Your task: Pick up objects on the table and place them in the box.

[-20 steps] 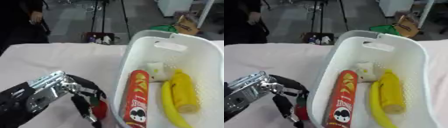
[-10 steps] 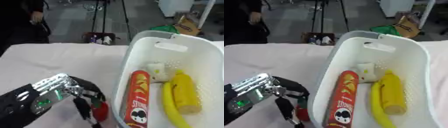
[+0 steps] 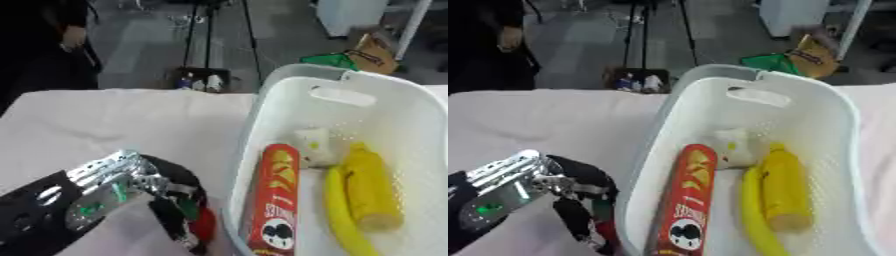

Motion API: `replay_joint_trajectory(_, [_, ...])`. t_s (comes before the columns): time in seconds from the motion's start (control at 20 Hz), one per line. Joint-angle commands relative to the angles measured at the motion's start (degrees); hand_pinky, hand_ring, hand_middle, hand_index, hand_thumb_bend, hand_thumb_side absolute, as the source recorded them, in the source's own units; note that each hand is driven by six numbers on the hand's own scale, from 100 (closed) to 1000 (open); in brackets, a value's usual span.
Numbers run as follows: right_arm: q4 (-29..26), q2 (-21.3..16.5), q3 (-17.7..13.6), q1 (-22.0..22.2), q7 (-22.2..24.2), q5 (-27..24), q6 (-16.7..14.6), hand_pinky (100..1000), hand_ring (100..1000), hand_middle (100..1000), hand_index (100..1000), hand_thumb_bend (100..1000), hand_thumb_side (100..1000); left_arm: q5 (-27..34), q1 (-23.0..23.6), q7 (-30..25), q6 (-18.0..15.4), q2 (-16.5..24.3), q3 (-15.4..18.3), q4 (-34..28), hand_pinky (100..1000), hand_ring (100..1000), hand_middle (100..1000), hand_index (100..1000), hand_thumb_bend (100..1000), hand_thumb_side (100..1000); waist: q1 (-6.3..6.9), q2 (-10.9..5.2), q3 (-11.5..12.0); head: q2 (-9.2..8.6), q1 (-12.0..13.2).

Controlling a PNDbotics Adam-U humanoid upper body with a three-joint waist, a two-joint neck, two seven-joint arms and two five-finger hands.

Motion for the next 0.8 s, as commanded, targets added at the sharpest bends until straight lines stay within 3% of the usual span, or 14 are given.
replay_joint_trajectory(0.05, [-0.97, -0.55, -0.05, -0.20, 0.25, -0.35, -0.15, 340, 394, 401, 521, 100, 799, -0.72, -0.97, 0.24, 0.94, 0.44, 1.21, -1.17, 568, 667, 681, 837, 578, 750, -0.06, -0.91, -0.12, -0.70, 0.05])
replay_joint_trajectory(0.45, [-0.97, -0.56, -0.07, -0.13, 0.33, -0.37, -0.20, 340, 394, 401, 521, 100, 799, -0.77, -1.04, 1.62, 2.52, 0.25, 1.06, -1.34, 514, 613, 622, 784, 526, 741, -0.05, -0.88, -0.13, -0.80, 0.14])
replay_joint_trajectory(0.5, [-0.97, -0.57, -0.07, -0.13, 0.34, -0.37, -0.22, 340, 394, 401, 521, 100, 799, -0.83, -1.06, 1.56, 2.54, 0.24, 1.00, -1.32, 507, 609, 618, 783, 562, 690, -0.04, -0.88, -0.14, -0.81, 0.16])
replay_joint_trajectory(0.6, [-0.97, -0.59, -0.07, -0.14, 0.36, -0.37, -0.24, 340, 394, 401, 521, 100, 799, -1.00, -1.12, 1.07, 2.45, 0.19, 0.91, -1.27, 506, 607, 617, 782, 566, 682, -0.03, -0.88, -0.19, -0.83, 0.18])
replay_joint_trajectory(0.8, [-0.97, -0.64, -0.07, -0.16, 0.40, -0.37, -0.34, 340, 393, 401, 521, 100, 799, -1.40, -1.04, 0.06, 2.05, 0.10, 0.67, -0.91, 507, 614, 629, 801, 659, 612, -0.02, -0.84, -0.27, -0.89, 0.19])
